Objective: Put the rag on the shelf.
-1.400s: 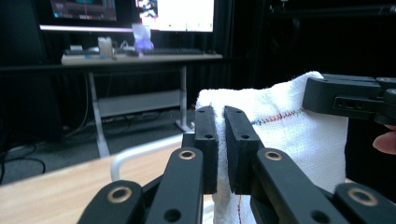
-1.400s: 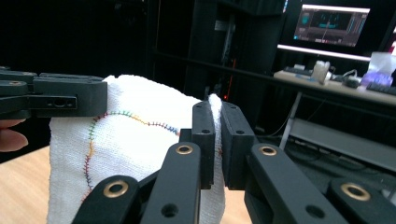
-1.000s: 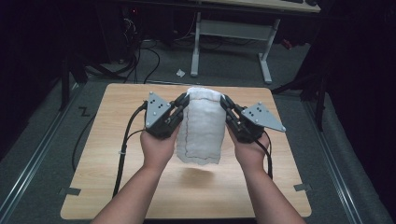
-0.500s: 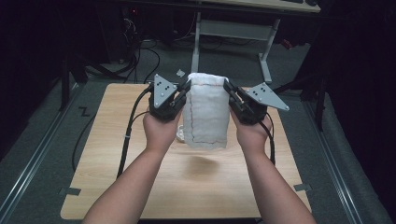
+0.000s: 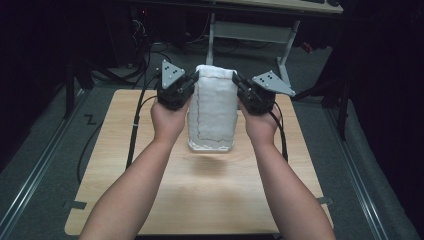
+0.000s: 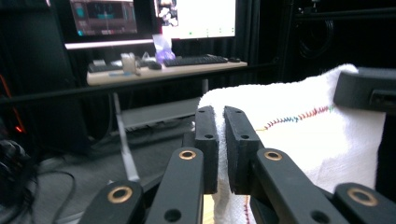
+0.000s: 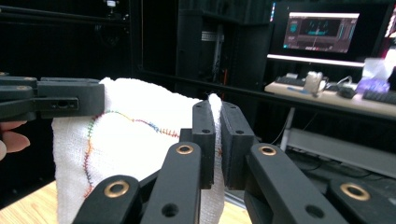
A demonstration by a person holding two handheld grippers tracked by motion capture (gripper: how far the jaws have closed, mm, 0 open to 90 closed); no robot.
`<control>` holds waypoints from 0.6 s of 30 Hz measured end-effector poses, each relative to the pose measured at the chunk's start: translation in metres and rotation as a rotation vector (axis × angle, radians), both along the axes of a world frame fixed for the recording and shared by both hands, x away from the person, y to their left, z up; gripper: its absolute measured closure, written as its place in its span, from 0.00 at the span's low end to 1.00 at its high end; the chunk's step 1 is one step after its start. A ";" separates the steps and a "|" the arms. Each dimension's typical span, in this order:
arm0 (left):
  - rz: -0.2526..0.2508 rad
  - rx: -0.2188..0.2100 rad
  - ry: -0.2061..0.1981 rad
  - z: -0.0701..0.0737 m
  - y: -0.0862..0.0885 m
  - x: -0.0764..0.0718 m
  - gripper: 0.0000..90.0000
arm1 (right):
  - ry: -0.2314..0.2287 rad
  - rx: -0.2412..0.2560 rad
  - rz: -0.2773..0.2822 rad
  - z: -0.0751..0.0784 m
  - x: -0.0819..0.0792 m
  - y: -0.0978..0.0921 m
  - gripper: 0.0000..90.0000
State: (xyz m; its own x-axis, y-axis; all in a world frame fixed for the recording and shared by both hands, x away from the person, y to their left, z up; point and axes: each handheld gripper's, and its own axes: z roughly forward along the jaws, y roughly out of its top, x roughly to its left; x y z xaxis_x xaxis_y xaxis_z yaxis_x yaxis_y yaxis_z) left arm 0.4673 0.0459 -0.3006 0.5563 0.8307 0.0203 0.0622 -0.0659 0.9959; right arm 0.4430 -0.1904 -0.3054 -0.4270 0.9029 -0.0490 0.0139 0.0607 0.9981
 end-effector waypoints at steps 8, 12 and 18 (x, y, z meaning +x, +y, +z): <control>0.008 0.018 0.026 0.001 -0.005 0.023 0.94 | 0.043 0.022 -0.005 -0.005 0.032 -0.004 0.95; 0.003 0.013 0.072 -0.003 -0.004 0.040 0.94 | 0.060 0.017 0.003 -0.008 0.043 -0.005 0.95; 0.010 0.022 0.130 -0.018 -0.006 0.062 0.94 | 0.107 -0.019 -0.015 -0.016 0.066 -0.002 0.95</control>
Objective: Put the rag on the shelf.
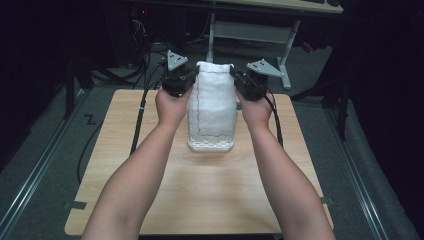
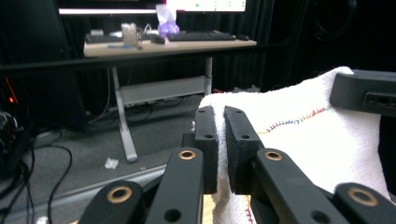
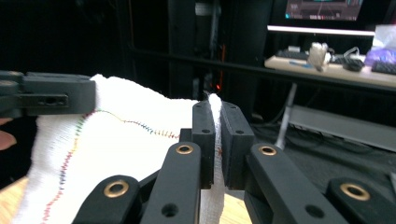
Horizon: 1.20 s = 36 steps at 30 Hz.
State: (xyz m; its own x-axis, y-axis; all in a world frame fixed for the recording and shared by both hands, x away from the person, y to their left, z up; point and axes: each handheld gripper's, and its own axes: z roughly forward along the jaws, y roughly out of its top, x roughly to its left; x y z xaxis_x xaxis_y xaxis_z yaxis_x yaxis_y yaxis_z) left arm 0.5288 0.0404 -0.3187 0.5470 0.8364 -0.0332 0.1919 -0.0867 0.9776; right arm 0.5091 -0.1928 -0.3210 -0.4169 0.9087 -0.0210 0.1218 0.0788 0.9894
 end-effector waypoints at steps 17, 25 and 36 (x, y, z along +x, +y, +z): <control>-0.064 -0.005 0.277 -0.065 0.005 0.037 0.92 | 0.215 -0.108 0.001 -0.053 0.038 0.000 0.93; -0.032 0.010 0.238 -0.058 0.007 0.029 0.75 | 0.245 -0.124 -0.010 -0.059 0.038 -0.002 0.70; -0.023 0.045 0.164 -0.043 0.012 0.002 0.70 | 0.208 -0.128 0.012 -0.047 0.016 -0.008 0.61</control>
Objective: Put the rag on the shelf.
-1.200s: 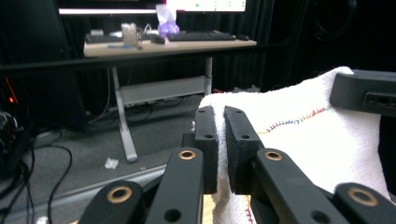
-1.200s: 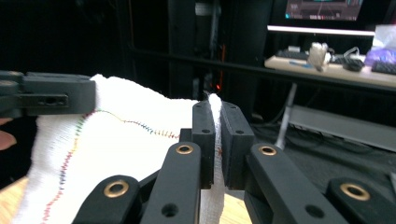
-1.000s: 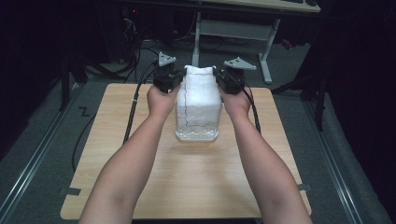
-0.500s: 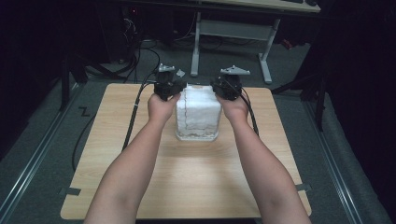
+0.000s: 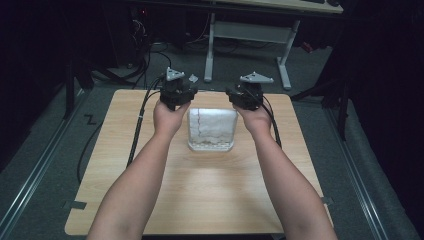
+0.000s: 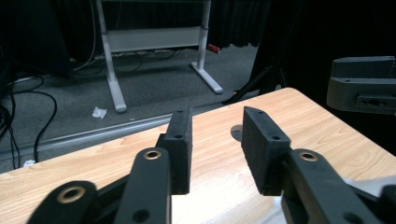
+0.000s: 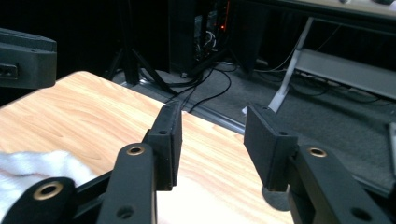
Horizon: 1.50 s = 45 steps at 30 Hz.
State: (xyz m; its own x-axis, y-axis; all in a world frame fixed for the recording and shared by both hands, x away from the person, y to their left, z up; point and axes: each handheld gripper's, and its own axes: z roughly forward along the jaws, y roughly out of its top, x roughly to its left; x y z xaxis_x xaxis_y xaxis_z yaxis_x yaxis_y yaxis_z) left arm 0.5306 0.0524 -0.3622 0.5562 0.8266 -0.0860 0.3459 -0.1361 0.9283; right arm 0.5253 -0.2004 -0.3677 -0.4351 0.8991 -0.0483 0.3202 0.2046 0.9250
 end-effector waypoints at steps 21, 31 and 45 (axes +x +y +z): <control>-0.022 0.047 -0.084 0.001 0.034 -0.070 0.60 | -0.084 -0.043 0.020 0.003 -0.068 -0.007 0.49; -0.090 0.002 -0.037 -0.047 0.062 -0.129 0.60 | -0.080 -0.057 0.052 -0.025 -0.118 -0.020 0.46; -0.178 0.134 0.152 -0.158 0.080 -0.197 0.57 | 0.082 -0.082 0.121 -0.119 -0.175 -0.021 0.49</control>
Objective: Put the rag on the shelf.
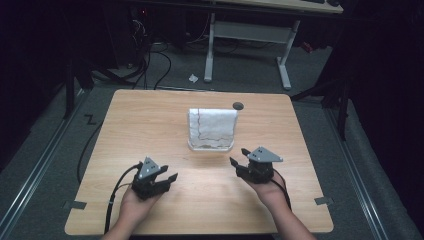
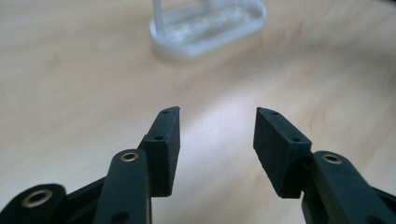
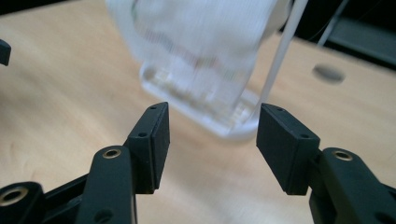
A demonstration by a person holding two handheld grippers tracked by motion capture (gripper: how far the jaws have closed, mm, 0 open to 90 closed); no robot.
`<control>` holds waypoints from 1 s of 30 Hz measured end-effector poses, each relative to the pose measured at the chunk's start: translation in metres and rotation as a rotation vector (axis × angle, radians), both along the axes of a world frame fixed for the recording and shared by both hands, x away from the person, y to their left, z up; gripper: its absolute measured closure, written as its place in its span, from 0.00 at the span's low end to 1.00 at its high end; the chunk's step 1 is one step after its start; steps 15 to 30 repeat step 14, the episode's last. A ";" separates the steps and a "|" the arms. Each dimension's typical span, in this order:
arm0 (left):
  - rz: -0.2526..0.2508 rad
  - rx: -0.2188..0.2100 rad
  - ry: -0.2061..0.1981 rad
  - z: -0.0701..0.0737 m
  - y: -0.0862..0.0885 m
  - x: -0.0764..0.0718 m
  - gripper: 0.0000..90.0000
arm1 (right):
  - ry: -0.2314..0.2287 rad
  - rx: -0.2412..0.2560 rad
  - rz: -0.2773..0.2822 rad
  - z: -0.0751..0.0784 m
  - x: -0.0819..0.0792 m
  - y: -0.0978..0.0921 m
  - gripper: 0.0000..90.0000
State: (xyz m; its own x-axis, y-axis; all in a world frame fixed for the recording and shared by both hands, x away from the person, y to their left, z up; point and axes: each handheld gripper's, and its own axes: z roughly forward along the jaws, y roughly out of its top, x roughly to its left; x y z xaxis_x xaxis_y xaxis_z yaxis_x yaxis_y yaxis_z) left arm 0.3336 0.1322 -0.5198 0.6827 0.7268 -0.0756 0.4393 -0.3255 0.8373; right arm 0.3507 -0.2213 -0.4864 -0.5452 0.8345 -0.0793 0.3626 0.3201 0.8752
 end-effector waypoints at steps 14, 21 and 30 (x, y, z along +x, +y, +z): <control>-0.038 -0.046 0.110 -0.014 -0.001 -0.010 0.50 | 0.082 -0.004 -0.015 -0.040 -0.029 -0.011 0.50; -0.038 -0.046 0.110 -0.014 -0.001 -0.010 0.50 | 0.082 -0.004 -0.015 -0.040 -0.029 -0.011 0.50; -0.038 -0.046 0.110 -0.014 -0.001 -0.010 0.50 | 0.082 -0.004 -0.015 -0.040 -0.029 -0.011 0.50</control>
